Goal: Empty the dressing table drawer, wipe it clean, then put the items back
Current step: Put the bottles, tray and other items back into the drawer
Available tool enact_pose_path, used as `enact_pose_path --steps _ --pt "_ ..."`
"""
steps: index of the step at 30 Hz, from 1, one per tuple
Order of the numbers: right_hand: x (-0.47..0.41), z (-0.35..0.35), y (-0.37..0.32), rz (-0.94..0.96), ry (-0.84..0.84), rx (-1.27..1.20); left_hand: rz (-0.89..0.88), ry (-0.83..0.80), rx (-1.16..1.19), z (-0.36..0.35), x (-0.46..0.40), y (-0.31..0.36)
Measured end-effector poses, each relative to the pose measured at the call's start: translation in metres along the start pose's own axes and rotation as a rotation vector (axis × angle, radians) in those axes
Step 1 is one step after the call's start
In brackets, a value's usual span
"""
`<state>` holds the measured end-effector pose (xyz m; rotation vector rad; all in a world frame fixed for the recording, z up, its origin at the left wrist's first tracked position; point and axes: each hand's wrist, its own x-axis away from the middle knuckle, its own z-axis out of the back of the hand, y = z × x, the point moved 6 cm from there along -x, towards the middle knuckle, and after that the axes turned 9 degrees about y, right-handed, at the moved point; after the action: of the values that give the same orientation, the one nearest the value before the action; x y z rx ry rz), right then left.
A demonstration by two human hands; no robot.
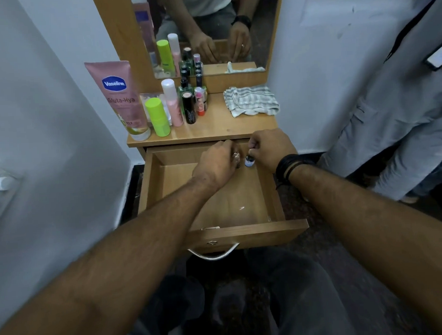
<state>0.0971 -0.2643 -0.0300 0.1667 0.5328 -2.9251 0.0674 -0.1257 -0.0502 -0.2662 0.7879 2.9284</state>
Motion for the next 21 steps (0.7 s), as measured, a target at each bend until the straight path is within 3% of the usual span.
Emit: enact_pose_path --steps 21 --pt "-0.007 -0.034 0.013 0.122 0.233 0.209 0.095 -0.003 0.017 -0.049 -0.028 -0.008"
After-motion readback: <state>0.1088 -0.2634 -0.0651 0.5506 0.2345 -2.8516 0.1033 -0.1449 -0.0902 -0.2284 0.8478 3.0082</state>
